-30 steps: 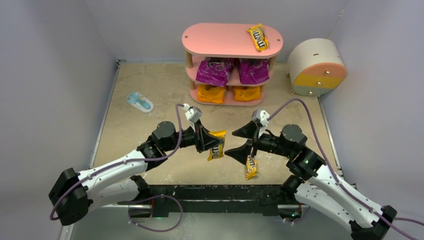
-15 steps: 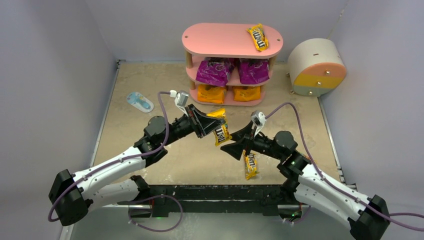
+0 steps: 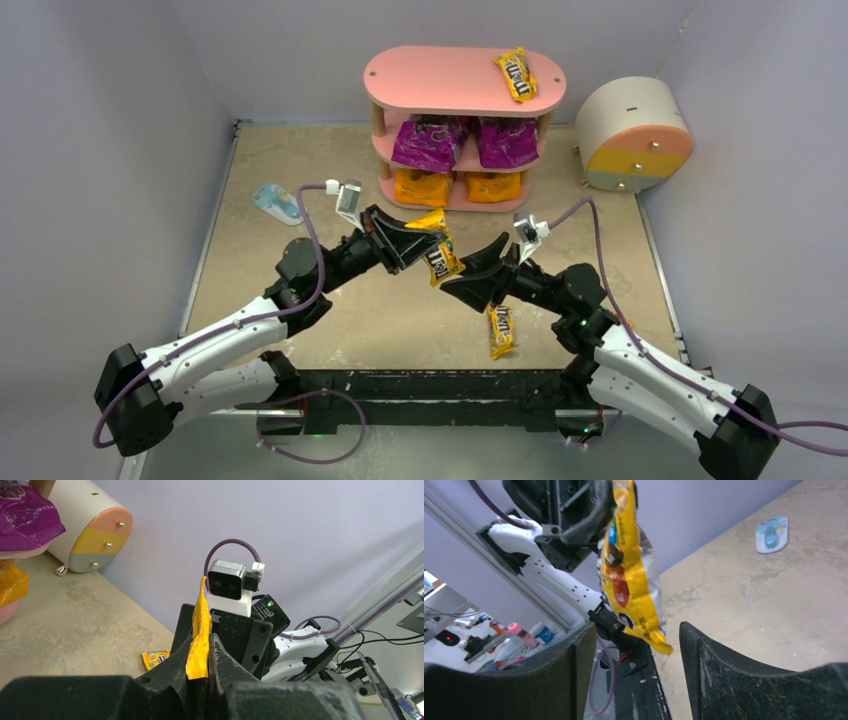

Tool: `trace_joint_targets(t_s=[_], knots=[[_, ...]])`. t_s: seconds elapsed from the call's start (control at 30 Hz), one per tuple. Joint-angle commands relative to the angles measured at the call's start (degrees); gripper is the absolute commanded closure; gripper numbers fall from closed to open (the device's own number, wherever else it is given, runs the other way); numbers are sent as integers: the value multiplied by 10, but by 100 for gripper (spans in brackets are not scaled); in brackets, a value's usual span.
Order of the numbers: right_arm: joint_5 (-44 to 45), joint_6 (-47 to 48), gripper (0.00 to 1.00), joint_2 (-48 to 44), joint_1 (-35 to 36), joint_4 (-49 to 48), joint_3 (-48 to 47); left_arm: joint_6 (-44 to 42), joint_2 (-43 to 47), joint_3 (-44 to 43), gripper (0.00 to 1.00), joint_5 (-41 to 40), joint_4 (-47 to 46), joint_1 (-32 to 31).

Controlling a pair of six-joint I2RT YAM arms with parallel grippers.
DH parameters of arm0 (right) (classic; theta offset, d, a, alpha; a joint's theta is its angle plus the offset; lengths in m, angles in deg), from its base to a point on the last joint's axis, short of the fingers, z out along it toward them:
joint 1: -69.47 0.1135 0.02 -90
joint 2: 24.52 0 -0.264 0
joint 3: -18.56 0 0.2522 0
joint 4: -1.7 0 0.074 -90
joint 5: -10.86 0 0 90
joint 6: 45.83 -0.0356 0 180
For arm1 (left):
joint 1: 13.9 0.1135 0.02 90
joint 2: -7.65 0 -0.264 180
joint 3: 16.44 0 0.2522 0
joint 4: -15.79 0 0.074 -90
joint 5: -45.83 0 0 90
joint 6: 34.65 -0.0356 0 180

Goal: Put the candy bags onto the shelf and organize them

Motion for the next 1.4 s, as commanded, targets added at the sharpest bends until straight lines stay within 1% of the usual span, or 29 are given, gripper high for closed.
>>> trace_joint_targets(t_s=[0.0, 0.1, 0.17, 0.23, 0.3, 0.33, 0.37, 0.4, 0.47, 0.5, 0.53, 0.57, 0.73, 0.83, 0.9, 0.97, 1.1, 1.2, 1.27, 1.37], knots=[[-29, -36, 37, 19, 0, -66, -47, 12, 3, 4, 91, 5, -51, 2], [-27, -41, 40, 25, 0, -71, -56, 13, 2, 5, 91, 2, -52, 2], [-25, -40, 45, 24, 0, -70, -61, 15, 2, 7, 91, -3, -51, 2], [-24, -39, 53, 23, 0, -67, -66, 11, 3, 7, 91, -8, -50, 1], [-20, -43, 67, 21, 0, -51, -71, 1, 7, 7, 90, -21, -41, 2], [-15, -43, 73, 18, 0, -36, -75, -5, 10, 6, 88, -32, -27, 2], [-9, -43, 78, 16, 0, -19, -80, -12, 14, 4, 83, -44, -13, 2], [0, -41, 80, 15, 0, 1, -85, -22, 18, 1, 71, -56, 1, 2], [28, -36, 84, 12, 0, 55, -106, -44, 32, -12, 41, -95, 50, 2], [48, -26, 85, 12, 0, 91, -122, -59, 40, -17, 28, -117, 71, 1], [74, -18, 86, 13, 0, 126, -139, -73, 52, -22, 20, -144, 101, 2], [101, -9, 88, 17, 0, 163, -157, -83, 65, -28, 17, -176, 133, 2], [220, 45, 89, 61, -1, 275, -264, -127, 137, -32, 11, -314, 240, 1], [307, 87, 93, 126, -3, 385, -382, -140, 175, -31, 9, -389, 310, 2], [337, 117, 93, 180, -12, 428, -459, -137, 195, -29, 8, -425, 351, 1], [336, 135, 93, 235, -38, 461, -536, -132, 211, -23, 7, -443, 372, 1], [267, 134, 92, 341, -140, 502, -670, -132, 228, -14, 6, -449, 404, 1], [265, 155, 92, 396, -165, 516, -736, -134, 227, -14, 5, -455, 420, 1], [245, 161, 92, 430, -179, 542, -790, -136, 225, -14, 4, -454, 426, 2], [220, 171, 91, 459, -196, 552, -825, -138, 220, -11, 4, -448, 430, 2]])
